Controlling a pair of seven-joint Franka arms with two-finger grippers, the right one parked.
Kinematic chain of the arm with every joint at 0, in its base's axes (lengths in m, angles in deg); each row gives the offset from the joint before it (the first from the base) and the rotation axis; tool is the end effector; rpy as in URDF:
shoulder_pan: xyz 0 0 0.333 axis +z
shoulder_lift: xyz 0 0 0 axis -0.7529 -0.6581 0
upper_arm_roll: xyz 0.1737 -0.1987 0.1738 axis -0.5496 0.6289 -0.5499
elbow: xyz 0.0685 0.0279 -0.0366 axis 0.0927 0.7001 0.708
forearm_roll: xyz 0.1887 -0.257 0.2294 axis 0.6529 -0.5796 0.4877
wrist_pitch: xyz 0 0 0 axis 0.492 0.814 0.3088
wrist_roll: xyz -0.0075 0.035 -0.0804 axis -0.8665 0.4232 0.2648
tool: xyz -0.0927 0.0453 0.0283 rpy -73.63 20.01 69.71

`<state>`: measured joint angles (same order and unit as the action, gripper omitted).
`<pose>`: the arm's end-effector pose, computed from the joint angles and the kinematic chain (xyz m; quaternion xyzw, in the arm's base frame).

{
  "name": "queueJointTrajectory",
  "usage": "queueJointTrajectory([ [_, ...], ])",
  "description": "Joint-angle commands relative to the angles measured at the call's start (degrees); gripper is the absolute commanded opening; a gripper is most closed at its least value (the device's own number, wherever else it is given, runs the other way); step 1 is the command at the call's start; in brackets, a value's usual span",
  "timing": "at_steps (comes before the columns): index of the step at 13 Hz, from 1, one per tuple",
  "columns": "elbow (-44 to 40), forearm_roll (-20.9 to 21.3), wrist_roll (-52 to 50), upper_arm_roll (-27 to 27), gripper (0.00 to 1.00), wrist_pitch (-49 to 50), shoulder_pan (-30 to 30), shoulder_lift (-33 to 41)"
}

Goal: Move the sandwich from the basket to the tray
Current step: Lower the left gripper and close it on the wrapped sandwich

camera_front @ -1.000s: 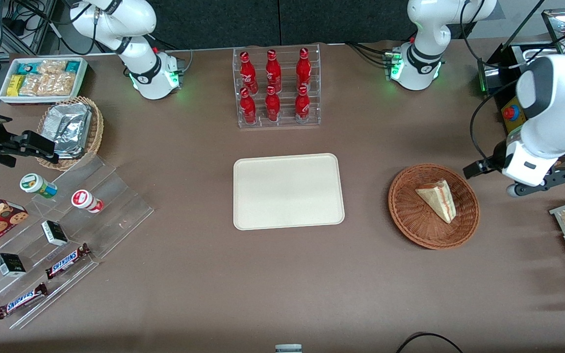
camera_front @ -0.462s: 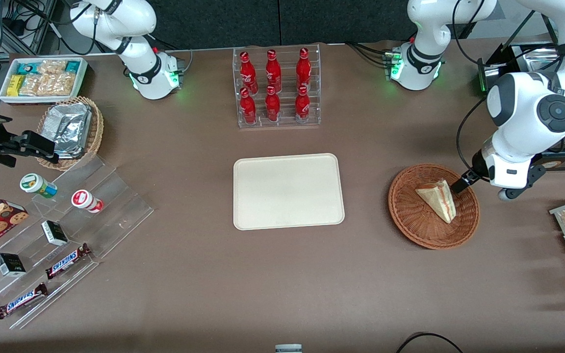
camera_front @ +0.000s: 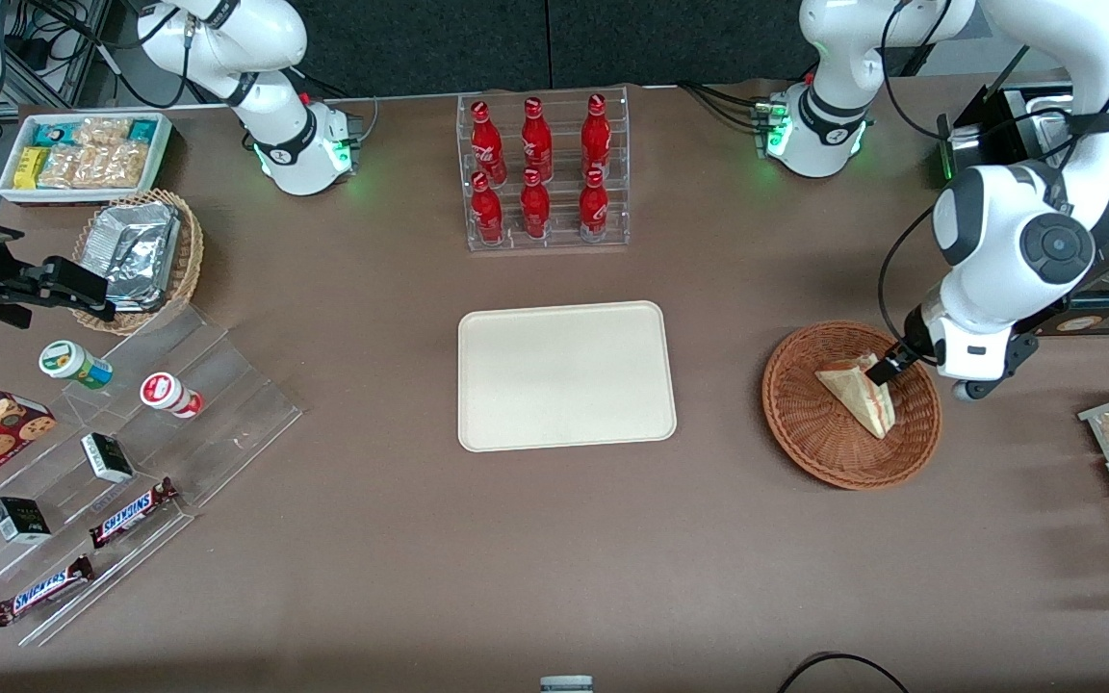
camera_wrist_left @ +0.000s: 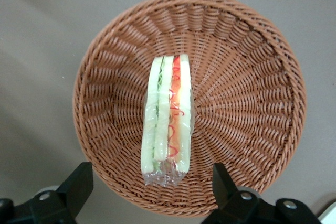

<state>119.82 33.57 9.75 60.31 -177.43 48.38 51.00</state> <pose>0.5331 -0.0261 0.3275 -0.9455 -0.3248 0.0208 0.0068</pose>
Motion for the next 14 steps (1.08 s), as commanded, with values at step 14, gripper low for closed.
queueJointTrajectory([
  [14, 0.24, -1.24, 0.18, 0.37, 0.85, -7.49, -0.94, -9.04],
])
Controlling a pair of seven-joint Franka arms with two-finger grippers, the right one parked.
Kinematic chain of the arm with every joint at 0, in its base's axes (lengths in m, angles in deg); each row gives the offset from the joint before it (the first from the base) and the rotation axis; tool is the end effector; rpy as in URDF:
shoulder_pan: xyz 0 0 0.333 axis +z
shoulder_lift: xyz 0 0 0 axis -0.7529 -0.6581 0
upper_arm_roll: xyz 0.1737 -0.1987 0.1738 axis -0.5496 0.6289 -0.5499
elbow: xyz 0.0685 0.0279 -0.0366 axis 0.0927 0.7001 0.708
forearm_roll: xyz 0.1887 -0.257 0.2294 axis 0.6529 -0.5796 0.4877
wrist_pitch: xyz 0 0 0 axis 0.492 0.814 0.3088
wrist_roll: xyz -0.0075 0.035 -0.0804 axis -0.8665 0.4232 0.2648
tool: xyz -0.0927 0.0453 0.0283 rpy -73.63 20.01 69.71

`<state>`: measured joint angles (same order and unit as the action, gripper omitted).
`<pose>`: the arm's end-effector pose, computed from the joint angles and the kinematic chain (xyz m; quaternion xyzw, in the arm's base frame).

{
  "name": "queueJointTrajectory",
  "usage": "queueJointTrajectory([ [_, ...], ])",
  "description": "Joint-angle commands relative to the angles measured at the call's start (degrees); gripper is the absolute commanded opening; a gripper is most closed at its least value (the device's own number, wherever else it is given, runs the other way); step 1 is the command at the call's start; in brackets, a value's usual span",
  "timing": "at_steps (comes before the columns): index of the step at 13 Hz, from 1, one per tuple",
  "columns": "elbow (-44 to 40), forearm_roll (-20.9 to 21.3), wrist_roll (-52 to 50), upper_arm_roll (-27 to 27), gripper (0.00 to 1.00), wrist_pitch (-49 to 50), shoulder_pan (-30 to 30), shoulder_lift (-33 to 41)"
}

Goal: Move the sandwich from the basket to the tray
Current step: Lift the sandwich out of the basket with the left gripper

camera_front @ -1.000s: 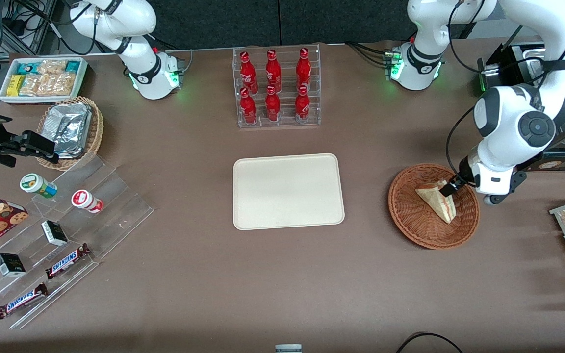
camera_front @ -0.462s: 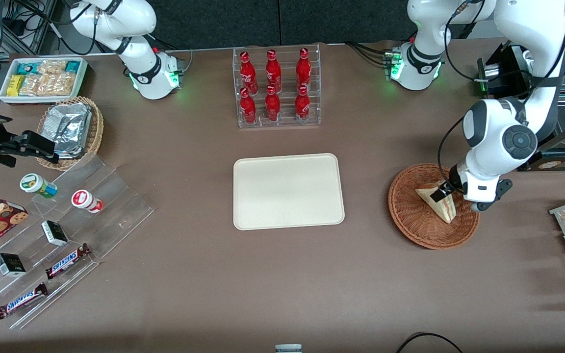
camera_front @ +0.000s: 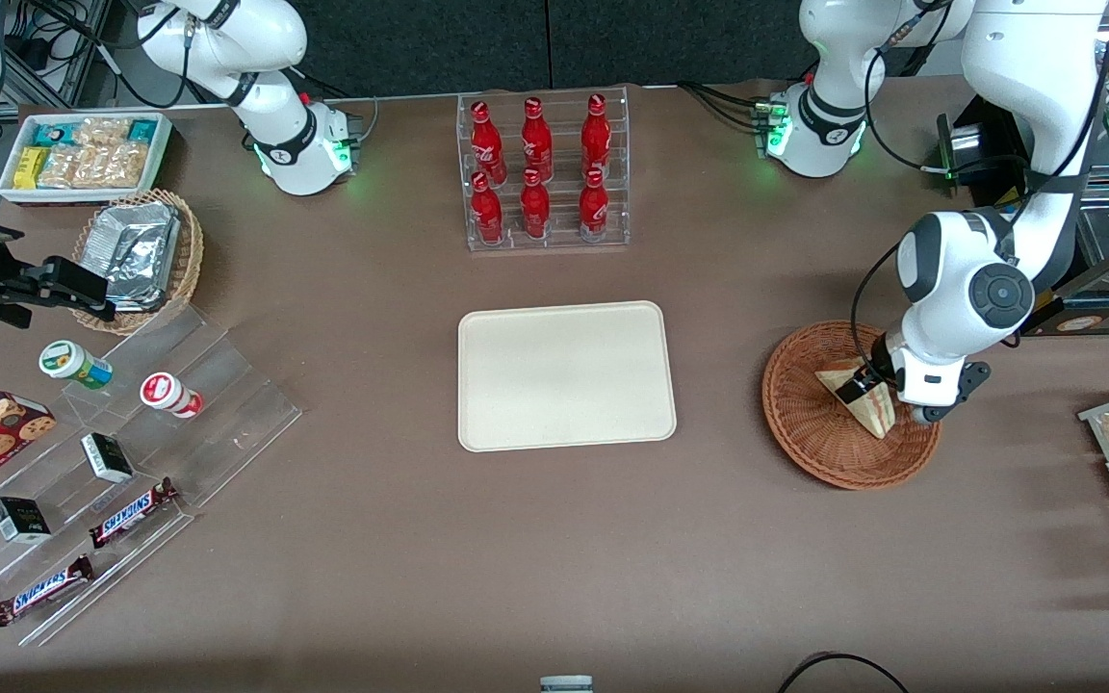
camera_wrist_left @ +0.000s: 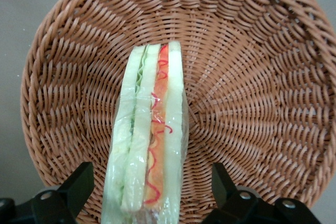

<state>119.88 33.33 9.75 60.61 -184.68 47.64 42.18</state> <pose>0.5399 -0.0366 0.2546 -0.9474 -0.3179 0.0358 0.0076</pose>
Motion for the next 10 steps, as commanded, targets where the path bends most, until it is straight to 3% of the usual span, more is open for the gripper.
queueJointTrajectory([
  [1, 0.27, -0.99, 0.18, 0.08, 0.50, 0.99, -0.29, -0.04],
  [2, 0.09, -0.99, 0.27, 0.08, 0.19, 2.48, -0.29, 0.13],
  [3, -0.08, -0.99, 0.27, 0.17, 0.00, 3.37, -0.21, 0.48],
  [6, -1.66, -0.73, 0.53, 0.25, 0.00, 7.84, -0.20, 1.27],
  [10, -11.22, -0.64, 0.44, 0.34, 0.00, 21.18, -1.78, 1.27],
])
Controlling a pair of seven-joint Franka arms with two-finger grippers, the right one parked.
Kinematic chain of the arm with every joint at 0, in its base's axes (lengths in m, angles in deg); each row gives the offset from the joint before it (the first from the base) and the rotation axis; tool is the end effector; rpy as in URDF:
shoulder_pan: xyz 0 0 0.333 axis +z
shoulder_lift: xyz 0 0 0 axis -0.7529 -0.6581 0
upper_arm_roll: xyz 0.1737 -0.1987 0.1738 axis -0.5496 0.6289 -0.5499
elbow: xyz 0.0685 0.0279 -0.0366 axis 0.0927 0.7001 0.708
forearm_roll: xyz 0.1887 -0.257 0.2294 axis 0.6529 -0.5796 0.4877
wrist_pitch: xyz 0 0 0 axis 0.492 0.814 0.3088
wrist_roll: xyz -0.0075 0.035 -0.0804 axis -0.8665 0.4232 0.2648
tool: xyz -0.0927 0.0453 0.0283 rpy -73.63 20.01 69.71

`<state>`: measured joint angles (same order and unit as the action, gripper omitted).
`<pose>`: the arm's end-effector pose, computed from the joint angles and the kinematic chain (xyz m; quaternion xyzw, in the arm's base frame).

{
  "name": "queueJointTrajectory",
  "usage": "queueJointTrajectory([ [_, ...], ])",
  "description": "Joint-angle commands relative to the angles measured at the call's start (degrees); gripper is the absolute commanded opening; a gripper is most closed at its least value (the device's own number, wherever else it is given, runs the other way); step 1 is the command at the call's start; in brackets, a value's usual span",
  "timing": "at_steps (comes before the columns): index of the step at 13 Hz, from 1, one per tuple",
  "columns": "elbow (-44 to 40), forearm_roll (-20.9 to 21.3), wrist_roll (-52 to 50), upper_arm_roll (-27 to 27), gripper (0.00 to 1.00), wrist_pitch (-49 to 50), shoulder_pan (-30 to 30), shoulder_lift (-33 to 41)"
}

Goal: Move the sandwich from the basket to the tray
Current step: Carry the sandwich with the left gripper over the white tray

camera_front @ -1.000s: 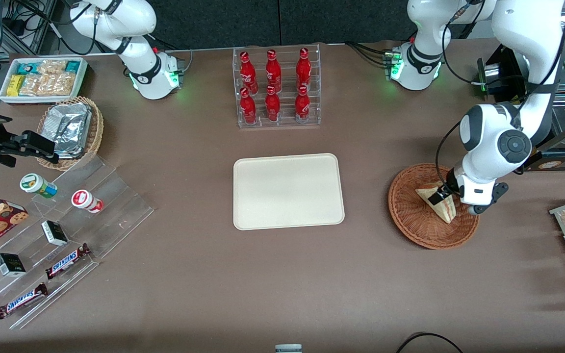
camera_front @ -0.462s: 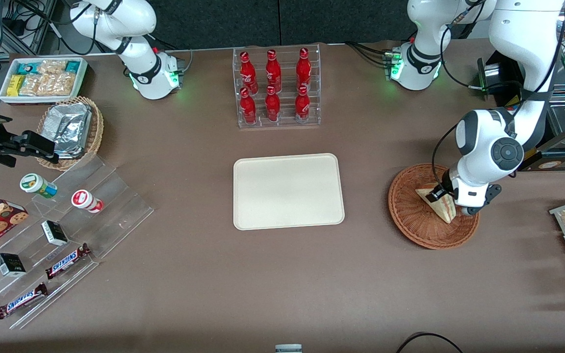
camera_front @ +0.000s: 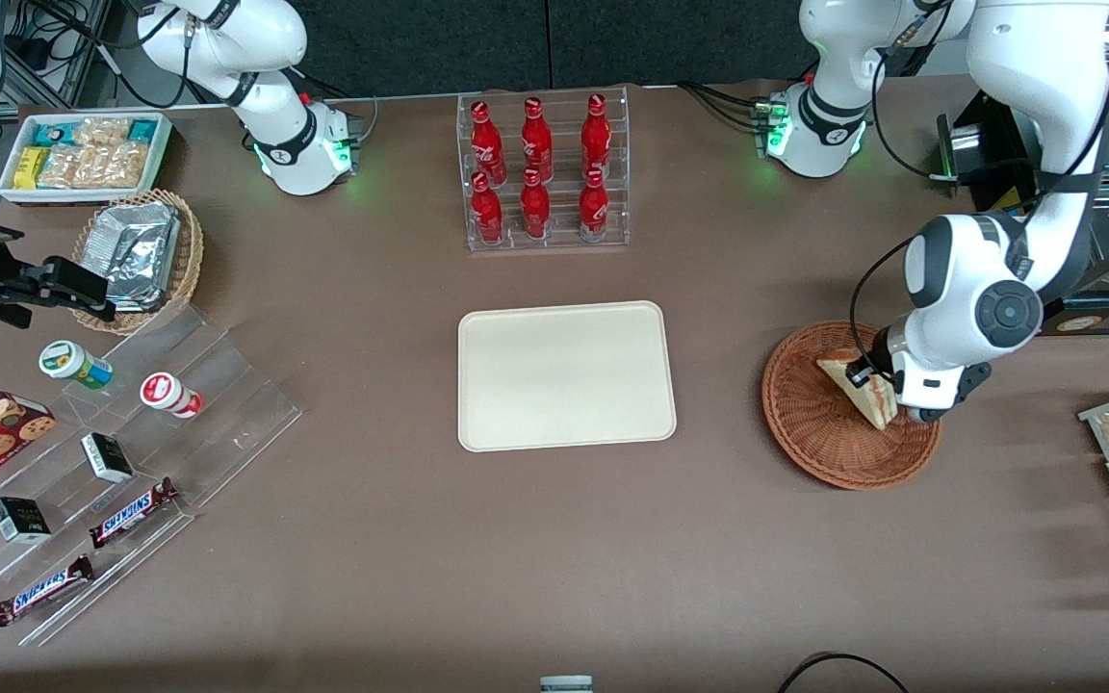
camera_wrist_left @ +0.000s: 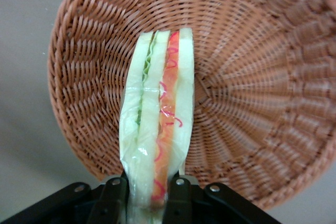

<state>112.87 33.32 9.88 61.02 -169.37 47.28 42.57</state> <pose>0.5509 -0.0445 0.2868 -0.9454 -0.3085 0.0997 0.0333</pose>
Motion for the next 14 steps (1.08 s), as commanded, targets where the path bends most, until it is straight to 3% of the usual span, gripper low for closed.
queueJointTrajectory([
  [1, -6.41, -0.64, 0.23, -0.07, 0.00, 8.51, -2.64, 0.79],
  [7, -14.95, -1.08, -0.04, -0.07, 0.00, 14.52, -14.49, -0.69],
  [11, -22.85, -1.78, -0.82, -0.07, 0.00, 14.61, -24.60, -6.84],
  [14, -27.85, -3.45, -0.13, -0.07, 0.00, 12.76, -28.48, -11.75],
])
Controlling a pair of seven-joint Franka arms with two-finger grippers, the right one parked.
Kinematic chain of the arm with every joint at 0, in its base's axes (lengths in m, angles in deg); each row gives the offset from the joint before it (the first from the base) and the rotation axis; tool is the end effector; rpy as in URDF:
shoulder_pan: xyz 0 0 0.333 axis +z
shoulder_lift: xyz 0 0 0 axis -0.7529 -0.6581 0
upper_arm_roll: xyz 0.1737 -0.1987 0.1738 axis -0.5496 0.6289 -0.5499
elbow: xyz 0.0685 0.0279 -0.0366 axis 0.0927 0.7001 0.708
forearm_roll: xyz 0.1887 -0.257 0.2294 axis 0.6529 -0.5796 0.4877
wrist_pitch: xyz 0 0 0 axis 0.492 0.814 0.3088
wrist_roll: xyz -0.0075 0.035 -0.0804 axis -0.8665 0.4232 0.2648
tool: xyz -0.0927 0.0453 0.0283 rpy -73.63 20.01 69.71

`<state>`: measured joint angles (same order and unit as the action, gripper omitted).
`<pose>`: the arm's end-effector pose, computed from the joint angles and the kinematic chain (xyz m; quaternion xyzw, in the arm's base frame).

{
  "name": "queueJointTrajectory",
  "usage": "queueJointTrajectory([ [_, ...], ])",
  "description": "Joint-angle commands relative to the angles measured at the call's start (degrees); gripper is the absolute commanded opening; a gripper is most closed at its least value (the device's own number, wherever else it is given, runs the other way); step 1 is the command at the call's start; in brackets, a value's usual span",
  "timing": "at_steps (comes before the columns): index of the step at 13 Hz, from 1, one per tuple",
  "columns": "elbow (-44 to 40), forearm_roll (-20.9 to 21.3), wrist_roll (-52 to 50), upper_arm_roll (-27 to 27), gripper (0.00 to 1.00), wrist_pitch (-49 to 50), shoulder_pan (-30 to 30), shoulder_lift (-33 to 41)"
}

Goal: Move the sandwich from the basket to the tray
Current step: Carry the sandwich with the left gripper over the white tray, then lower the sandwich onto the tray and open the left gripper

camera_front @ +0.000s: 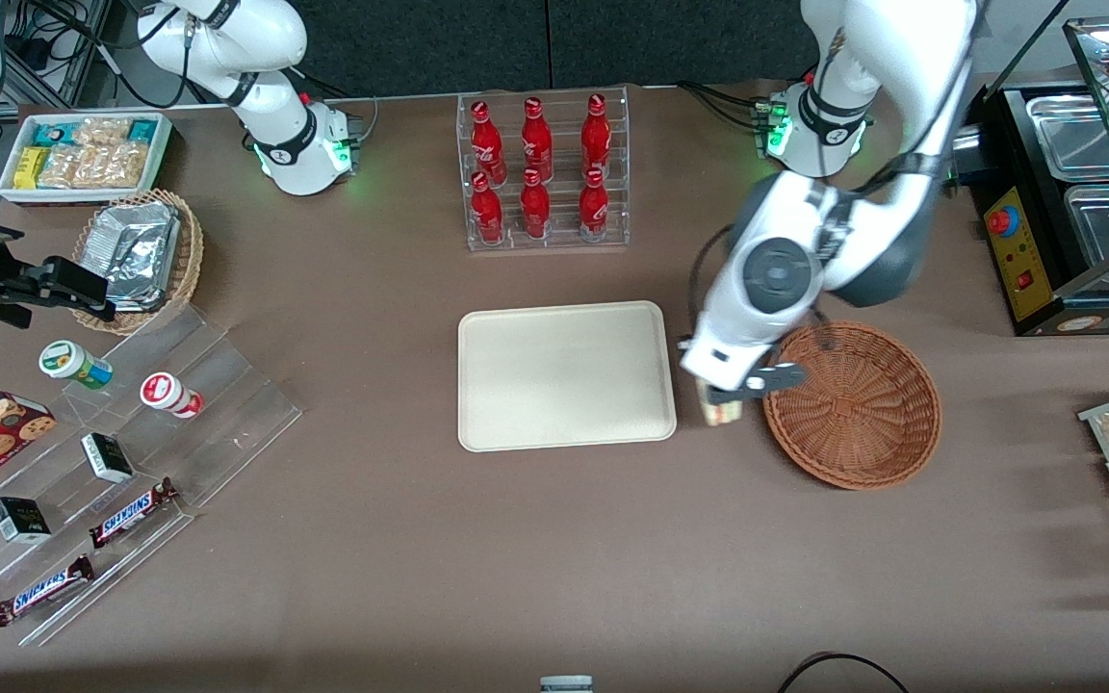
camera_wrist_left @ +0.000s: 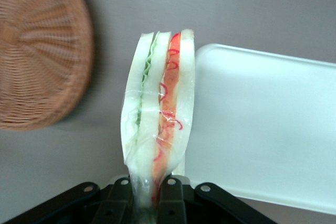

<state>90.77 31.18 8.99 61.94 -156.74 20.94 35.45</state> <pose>0.5395 -0.3347 0.3613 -0.9916 -0.0934 0.0860 0.0255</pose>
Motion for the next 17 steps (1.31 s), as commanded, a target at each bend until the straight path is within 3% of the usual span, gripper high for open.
queueJointTrajectory([
  [1, -7.87, -1.40, 0.94, -0.91, 0.00, 0.04, -3.46, -6.48],
  [10, -18.69, -1.22, -2.92, -1.08, 0.00, -5.85, -14.01, -19.93],
  [17, -20.19, -0.78, -6.00, -1.08, 0.00, -4.70, -16.31, -22.41],
])
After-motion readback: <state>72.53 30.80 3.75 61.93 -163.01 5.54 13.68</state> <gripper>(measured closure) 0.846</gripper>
